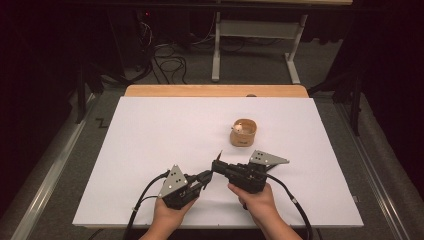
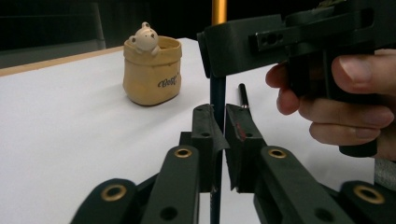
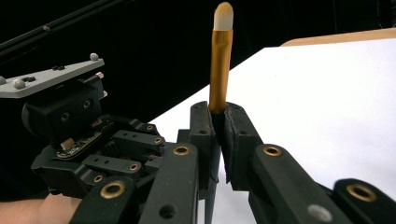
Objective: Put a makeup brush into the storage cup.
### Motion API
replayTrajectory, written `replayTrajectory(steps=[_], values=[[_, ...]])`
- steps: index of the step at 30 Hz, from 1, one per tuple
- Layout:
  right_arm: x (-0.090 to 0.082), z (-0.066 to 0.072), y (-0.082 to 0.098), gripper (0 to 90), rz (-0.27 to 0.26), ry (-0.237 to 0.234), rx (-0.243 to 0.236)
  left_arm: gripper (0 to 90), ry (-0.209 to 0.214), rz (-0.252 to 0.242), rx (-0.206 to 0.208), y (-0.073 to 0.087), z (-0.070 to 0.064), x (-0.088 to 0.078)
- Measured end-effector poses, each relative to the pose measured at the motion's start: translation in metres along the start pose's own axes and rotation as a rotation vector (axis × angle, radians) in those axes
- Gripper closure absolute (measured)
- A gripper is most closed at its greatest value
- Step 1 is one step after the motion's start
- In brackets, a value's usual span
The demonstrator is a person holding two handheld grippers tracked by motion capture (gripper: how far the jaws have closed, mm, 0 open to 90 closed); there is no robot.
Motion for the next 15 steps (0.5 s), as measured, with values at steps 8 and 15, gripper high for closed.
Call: replayTrajectory(steps=[8,15], values=[[-0.0015,-0.0001,-0.0003,84.6,-0.001,0.010,-0.009,61.0,-0.010,0.005,0.002,-0.0008,-0.0004,0.0003],[-0.0023,-0.0003,-0.0004,84.6,-0.002,0.015,-0.018,44.8,-0.050,0.009,-0.009,-0.0001,0.0034,-0.0003]])
Point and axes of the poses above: each handheld gripper's, and its own axes: x roughly forward along the jaws, y roughly out of its underside, z roughly to its left, the point moved 4 cm from there along x, roughly forward along the jaws, and after that the axes turned 7 degrees about z, right-handed, at the moved point
